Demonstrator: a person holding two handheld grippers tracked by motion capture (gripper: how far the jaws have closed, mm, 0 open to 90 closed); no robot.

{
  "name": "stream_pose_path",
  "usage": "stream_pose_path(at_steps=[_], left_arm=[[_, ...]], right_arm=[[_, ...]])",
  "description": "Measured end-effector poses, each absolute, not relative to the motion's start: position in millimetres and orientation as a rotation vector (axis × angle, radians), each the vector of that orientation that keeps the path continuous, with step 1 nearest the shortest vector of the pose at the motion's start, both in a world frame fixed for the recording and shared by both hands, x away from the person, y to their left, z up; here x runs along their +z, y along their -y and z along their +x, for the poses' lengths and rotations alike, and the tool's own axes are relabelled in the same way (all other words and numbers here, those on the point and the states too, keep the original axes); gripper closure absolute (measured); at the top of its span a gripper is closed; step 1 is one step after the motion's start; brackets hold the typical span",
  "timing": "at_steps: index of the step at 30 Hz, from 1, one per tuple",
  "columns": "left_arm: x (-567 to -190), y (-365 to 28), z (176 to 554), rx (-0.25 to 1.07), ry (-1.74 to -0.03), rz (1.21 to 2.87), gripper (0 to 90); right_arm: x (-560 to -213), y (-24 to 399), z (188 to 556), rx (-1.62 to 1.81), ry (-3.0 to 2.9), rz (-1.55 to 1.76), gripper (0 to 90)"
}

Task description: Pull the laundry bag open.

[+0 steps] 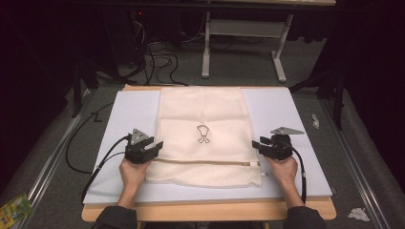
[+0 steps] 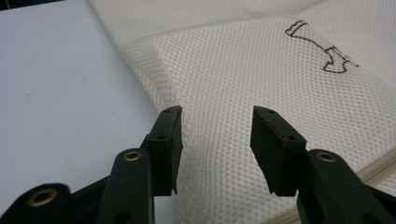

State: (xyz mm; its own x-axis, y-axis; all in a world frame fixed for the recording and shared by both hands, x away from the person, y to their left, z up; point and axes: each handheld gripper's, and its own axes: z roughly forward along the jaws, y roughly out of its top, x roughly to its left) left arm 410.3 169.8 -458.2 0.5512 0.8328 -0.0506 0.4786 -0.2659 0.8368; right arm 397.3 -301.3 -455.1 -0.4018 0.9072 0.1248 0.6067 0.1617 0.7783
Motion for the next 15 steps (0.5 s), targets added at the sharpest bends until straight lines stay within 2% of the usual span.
stream_pose_path(at_steps=[5,7,15], left_arm=[[-459,-166,403,0.52,-1.036,1.925,52.8],[-462,-164,401,0.527,-1.03,1.949,52.1],[-463,-157,391,0.52,-0.996,1.926,50.7]], right_arm=[[-458,304,395,1.095,-2.078,1.43,54.9],[-458,305,394,1.096,-2.083,1.455,50.4],[-455,308,389,1.127,-2.091,1.471,44.2]])
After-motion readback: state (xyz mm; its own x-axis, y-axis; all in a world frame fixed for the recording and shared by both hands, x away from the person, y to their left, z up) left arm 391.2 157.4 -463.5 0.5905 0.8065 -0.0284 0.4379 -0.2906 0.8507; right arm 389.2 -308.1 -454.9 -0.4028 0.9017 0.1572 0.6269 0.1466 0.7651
